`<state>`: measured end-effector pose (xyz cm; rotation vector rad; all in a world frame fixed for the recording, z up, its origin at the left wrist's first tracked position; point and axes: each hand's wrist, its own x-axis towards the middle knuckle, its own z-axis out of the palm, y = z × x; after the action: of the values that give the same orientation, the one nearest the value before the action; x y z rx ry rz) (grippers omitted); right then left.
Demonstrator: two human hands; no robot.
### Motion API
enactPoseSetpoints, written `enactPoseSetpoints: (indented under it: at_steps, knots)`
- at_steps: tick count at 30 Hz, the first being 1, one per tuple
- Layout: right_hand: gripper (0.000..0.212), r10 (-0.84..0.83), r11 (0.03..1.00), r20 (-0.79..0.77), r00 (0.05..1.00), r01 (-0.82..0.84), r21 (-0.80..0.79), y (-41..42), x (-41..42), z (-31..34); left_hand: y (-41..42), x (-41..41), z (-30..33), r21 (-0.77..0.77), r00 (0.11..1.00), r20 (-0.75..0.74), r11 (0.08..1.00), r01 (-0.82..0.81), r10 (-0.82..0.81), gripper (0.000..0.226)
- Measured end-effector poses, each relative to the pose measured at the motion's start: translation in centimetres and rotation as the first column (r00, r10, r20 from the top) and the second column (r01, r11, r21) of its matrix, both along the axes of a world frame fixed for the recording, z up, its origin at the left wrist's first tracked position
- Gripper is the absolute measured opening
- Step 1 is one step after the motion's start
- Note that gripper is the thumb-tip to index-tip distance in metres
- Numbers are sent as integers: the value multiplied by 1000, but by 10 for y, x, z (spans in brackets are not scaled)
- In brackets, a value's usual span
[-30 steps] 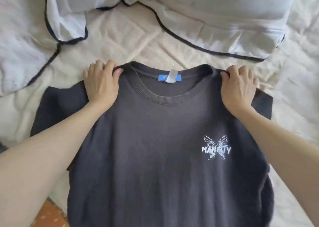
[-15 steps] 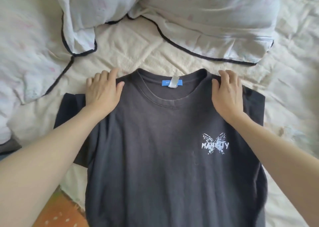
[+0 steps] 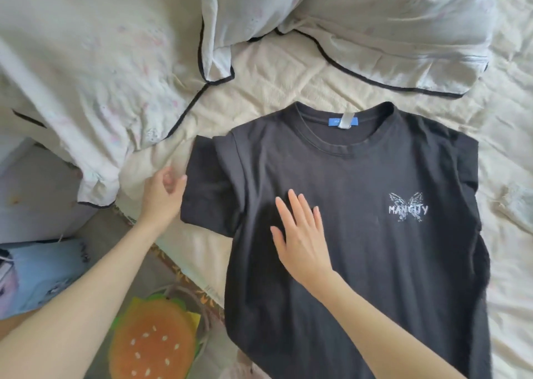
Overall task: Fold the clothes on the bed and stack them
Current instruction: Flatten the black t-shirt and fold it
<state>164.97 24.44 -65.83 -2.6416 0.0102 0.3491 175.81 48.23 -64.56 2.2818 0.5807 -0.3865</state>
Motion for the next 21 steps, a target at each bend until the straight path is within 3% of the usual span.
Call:
enactPoseSetpoints:
  at_steps: [2, 6, 11, 14, 19, 21]
  knots:
    - [54, -1, 1000, -38, 999, 0, -27, 14, -5, -5, 3, 9, 1, -119, 998, -48, 992, -53, 47, 53]
    - [53, -69, 995, -96, 993, 61, -84, 32, -4, -9, 4, 9, -2, -208, 992, -123, 978, -23, -3, 40]
    - [49, -207, 970, -157, 966, 223, 93, 54, -1, -2, 14, 0, 0, -331, 980, -175, 943, 28, -90, 17]
    - [56, -185, 977, -170, 968, 199, 74, 68, -7, 1, 22, -3, 3, -334, 987, -123, 941, 53, -99, 17]
    - [63, -234, 959, -133, 963, 251, 130, 90, -8, 17, 67, -19, 16, -265, 996, 60, 963, -55, 73, 9]
    - [61, -160, 982, -102, 982, 169, 80, 95, -8, 20, 80, -30, 15, -219, 1000, 3, 976, -6, 7, 9]
